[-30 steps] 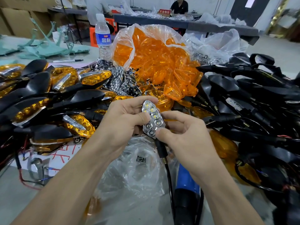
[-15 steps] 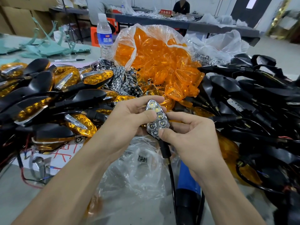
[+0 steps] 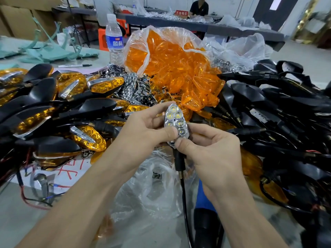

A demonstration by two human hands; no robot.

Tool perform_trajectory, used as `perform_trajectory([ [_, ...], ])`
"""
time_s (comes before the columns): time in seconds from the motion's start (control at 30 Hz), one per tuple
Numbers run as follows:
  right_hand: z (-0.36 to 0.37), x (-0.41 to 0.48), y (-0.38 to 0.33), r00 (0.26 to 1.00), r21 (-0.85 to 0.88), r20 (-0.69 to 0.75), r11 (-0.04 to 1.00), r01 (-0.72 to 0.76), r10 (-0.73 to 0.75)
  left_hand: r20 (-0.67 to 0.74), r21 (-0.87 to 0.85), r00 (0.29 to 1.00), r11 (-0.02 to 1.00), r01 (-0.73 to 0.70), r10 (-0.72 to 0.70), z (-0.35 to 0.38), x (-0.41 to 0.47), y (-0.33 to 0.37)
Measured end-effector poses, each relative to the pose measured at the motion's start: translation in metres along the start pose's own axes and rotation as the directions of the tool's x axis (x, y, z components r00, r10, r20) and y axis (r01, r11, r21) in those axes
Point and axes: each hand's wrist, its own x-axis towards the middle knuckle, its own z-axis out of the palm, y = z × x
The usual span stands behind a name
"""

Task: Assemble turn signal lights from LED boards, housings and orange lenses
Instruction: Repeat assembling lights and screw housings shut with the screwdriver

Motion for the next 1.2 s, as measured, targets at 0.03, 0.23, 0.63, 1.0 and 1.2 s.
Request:
perform_trajectory([
  [0.03,-0.001,0.000,-0.001,1.000,0.022,-0.001,1.000,-0.004,0.004,0.047,0.003,0.999,1.000,0.016,-0.016,0.000,0.000,0.000],
  [0.23,-0.001,0.000,-0.003,1.000,0.003,0.006,1.000,-0.002,0.002,0.039,0.026,0.996,0.997,0.078,-0.079,0.004,-0.001,0.000],
  [0.63,-0.051,0.008,-0.047,0.995,-0.509,-0.065,0.860,0.030,-0.073,-0.127,0.142,0.981,0.976,0.165,-0.148,0.015,-0.002,-0.008],
  [1.0,-0.116,-0.024,-0.068,0.974,-0.943,-0.163,0.265,-0.201,0.160,-0.095,0.145,0.986,0.978,0.147,-0.134,0.021,-0.002,-0.005],
  [1.2,-0.088,-0.022,-0.026,0.996,-0.999,-0.021,-0.047,-0.017,0.085,-0.035,0.110,0.991,0.985,0.133,-0.130,0.025,-0.004,0.000],
])
